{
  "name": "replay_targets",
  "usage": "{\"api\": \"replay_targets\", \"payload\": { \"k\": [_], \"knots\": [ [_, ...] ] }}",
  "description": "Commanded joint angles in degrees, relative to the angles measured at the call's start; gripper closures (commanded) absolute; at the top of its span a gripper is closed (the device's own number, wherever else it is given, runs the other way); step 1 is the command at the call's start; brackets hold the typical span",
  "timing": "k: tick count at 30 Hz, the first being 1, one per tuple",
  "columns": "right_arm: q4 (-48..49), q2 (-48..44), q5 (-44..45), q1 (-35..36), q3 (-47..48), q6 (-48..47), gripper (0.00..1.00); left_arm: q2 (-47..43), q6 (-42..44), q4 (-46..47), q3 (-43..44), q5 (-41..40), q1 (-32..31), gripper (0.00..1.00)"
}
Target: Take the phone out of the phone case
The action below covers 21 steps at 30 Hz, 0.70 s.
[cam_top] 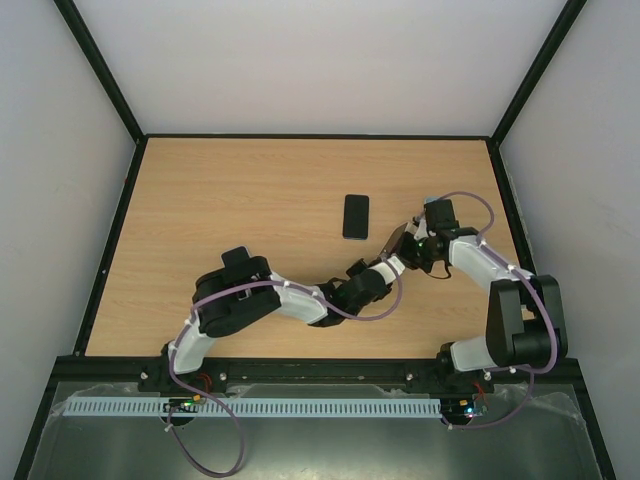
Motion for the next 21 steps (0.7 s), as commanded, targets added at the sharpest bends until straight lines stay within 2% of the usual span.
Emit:
{"api": "replay_targets", "payload": {
  "k": [1, 12, 21],
  "knots": [
    [-1.7, -3.4, 3.0, -0.1, -0.4, -2.4, 0.98, -5.1, -3.8, 0.5, -3.3, -3.7, 1.9, 0.97],
    [-1.5, -6.4, 9.3, -0.2, -0.7, -4.0, 0.98, -13.7, -14.9, 0.6, -7.9, -1.7, 3.4, 0.97],
    [-1.7, -8.3, 10.2, -0.1, -0.1, -5.0, 0.98, -20.2, -18.0, 0.6, -11.5, -2.2, 3.4, 0.97]
  ]
}}
